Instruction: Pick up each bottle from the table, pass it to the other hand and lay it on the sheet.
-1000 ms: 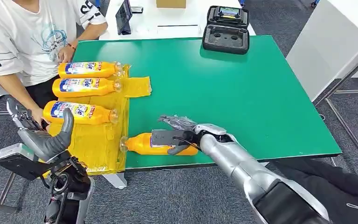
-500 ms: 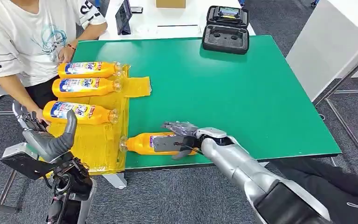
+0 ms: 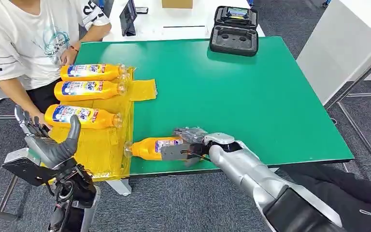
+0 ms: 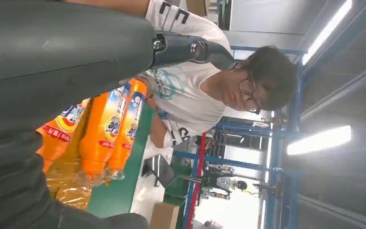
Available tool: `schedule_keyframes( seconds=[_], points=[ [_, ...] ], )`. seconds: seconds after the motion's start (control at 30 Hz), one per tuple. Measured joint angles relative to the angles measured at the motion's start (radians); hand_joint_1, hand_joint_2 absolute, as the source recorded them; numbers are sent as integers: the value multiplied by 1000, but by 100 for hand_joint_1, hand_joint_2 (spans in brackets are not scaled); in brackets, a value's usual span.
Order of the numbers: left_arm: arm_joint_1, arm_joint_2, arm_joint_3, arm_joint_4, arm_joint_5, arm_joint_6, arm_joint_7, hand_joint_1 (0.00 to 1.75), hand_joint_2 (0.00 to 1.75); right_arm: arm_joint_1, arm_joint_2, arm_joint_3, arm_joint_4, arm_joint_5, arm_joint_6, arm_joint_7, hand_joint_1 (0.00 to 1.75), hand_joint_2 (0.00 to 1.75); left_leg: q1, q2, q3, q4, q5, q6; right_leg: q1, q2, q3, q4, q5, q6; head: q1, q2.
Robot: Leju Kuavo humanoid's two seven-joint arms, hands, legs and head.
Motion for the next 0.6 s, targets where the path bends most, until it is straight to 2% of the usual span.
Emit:
schedule_keyframes(
  seconds=[0.17, 0.2, 0.23, 0.27, 0.33, 0.6],
  points=[
    [3, 0, 0, 1, 12, 0, 0, 0, 175, -2, 7, 31, 25, 29, -34, 27, 0, 175, 0, 0, 0, 0, 0, 0, 0, 0, 0, 0, 0, 0, 0, 0],
    [3, 0, 1, 2, 14, 0, 0, 0, 175, -2, 7, 36, 29, 34, -39, 29, 16, 175, 0, 0, 0, 0, 0, 0, 0, 0, 0, 0, 0, 0, 0, 0],
    [3, 0, 0, 3, 15, 0, 0, 0, 175, -2, 7, 40, 32, 36, -44, 29, 58, 175, 0, 0, 0, 0, 0, 0, 0, 0, 0, 0, 0, 0, 0, 0],
    [3, 0, 0, 5, 15, 0, 0, 0, 175, -2, 7, 43, 34, 37, -47, 30, 143, 175, 0, 0, 0, 0, 0, 0, 0, 0, 0, 0, 0, 0, 0, 0],
    [4, 0, 0, 6, 15, 0, 0, 0, 175, -2, 7, 48, 39, 41, -53, 32, 157, 175, 0, 0, 0, 0, 0, 0, 0, 0, 0, 0, 0, 0, 0, 0],
    [8, 0, 0, 8, 21, 0, 0, 0, 175, -9, 10, 58, 50, 50, -63, 35, 157, 175, 0, 0, 0, 0, 0, 0, 0, 0, 0, 0, 0, 0, 0, 0]
  ],
)
